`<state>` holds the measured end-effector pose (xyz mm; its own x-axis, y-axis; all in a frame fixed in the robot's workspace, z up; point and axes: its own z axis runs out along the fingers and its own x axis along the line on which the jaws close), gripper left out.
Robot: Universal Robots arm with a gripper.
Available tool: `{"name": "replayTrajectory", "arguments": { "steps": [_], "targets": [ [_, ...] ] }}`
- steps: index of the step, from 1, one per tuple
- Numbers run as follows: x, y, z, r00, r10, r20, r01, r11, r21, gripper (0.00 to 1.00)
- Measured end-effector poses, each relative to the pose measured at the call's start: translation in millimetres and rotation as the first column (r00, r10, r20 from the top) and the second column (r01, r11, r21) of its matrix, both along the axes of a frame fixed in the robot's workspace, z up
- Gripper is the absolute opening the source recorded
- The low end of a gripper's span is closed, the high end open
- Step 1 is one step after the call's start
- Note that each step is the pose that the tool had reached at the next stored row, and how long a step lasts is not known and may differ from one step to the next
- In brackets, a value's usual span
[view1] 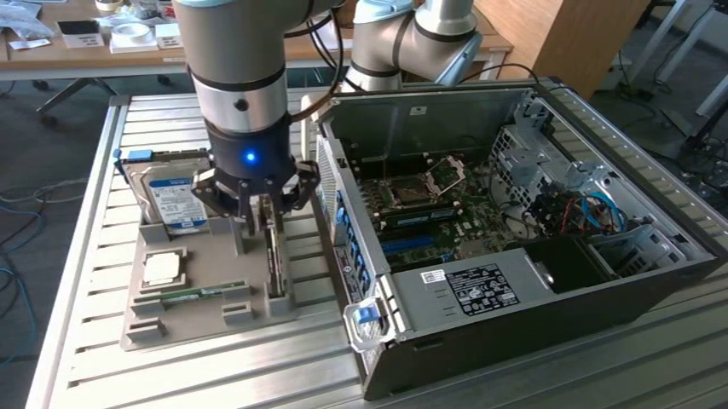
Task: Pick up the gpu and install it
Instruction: 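Pick up the gpu and move the gpu toward the slot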
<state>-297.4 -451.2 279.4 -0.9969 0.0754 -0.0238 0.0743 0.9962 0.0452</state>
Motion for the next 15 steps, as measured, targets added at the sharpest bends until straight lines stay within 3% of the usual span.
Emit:
{"name": "replayTrajectory", "arguments": {
  "steps": [15],
  "targets": [
    [2.3, 0.0, -12.8, 1.0, 0.0, -0.0001, 0.0, 1.0, 0.0, 0.41]
  ]
}}
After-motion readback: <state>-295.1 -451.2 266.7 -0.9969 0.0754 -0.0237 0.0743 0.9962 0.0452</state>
